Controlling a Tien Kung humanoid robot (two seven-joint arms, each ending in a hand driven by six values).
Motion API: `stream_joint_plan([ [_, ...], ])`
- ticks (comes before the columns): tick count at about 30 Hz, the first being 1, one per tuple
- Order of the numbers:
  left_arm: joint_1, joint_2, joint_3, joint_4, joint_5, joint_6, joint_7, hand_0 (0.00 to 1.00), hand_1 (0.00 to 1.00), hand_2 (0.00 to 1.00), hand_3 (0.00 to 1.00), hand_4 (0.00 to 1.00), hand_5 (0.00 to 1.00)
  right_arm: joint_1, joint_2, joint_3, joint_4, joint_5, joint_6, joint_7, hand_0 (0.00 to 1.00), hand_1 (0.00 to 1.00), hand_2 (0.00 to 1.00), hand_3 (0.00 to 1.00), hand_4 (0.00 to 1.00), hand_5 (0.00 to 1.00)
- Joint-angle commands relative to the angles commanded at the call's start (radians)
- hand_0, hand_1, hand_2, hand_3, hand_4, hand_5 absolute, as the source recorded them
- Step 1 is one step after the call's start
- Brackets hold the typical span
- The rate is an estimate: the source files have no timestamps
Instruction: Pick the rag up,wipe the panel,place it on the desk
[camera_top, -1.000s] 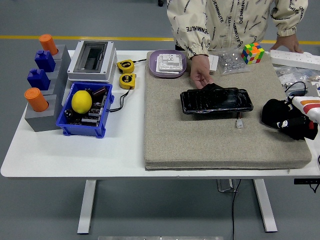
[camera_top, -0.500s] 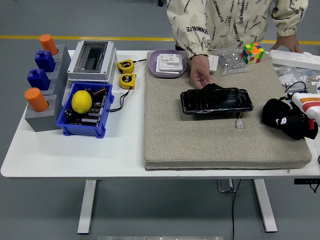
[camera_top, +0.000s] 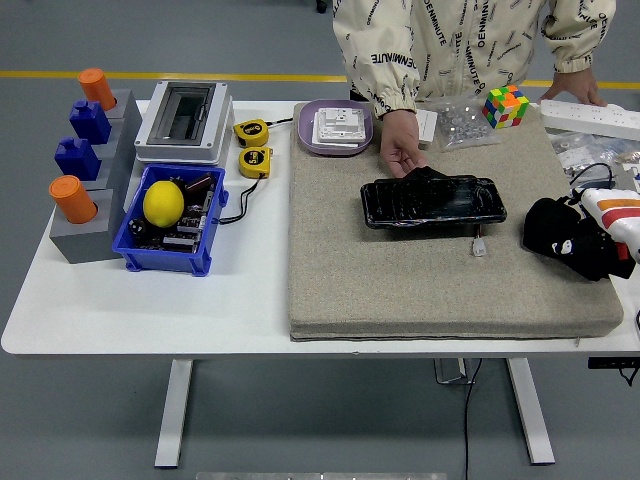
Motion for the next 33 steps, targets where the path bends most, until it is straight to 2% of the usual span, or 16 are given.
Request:
stream_joint_plan([
  [2,0.000,0.000,0.000,0.000,0.000,0.000,0.000,0.635,0.658,0.684,0.574,0.615,0.509,-0.001,0.002,0.002,-0.008,0.001,-0.014,0.001,0.605,0.619,0.694,0.697,0.998,0.489],
  [7,0.004,0.001,0.003,0.001,0.000,0.000,0.000,0.635,0.658,0.684,0.574,0.615,0.509,-0.006,0.004,0.001,-0.016,0.002,-0.061,0.002,0.605,0.619,0.694,0.697,0.998,0.489],
  [8,0.004,0.001,0.004,0.001,-0.001,0.000,0.000,0.635,0.658,0.684,0.575,0.615,0.509,-0.007,0.005,0.001,-0.016,0.001,-0.072,0.002,0.534,0.579,0.648,0.562,0.998,0.433],
  [13,0.005,0.001,0.008,0.000,-0.002,0.000,0.000,0.635,0.658,0.684,0.575,0.615,0.509,-0.011,0.011,0.003,-0.017,-0.001,-0.100,0.003,0.534,0.579,0.648,0.562,0.998,0.433],
  [14,0.006,0.002,0.009,0.000,-0.002,0.000,0.000,0.635,0.658,0.684,0.573,0.615,0.510,-0.012,0.013,0.004,-0.017,-0.003,-0.103,0.004,0.442,0.513,0.547,0.500,0.998,0.387],
  [19,0.007,0.003,0.013,0.000,-0.003,0.000,0.000,0.635,0.658,0.684,0.573,0.615,0.510,-0.019,0.020,0.009,-0.020,-0.008,-0.106,0.003,0.442,0.513,0.547,0.500,0.998,0.387],
  [20,0.007,0.003,0.013,0.000,-0.003,0.000,0.000,0.635,0.658,0.684,0.573,0.616,0.510,-0.020,0.021,0.010,-0.020,-0.008,-0.106,0.003,0.387,0.477,0.513,0.479,0.998,0.348],
  [31,0.006,0.004,0.015,-0.001,-0.002,0.000,0.000,0.635,0.657,0.684,0.573,0.615,0.509,-0.033,0.029,0.022,-0.032,-0.011,-0.116,0.002,0.351,0.458,0.493,0.469,0.993,0.332],
  [33,0.006,0.004,0.014,-0.001,-0.002,0.000,0.000,0.634,0.659,0.684,0.574,0.616,0.510,-0.033,0.030,0.023,-0.035,-0.010,-0.118,0.002,0.329,0.450,0.486,0.466,0.968,0.300],
])
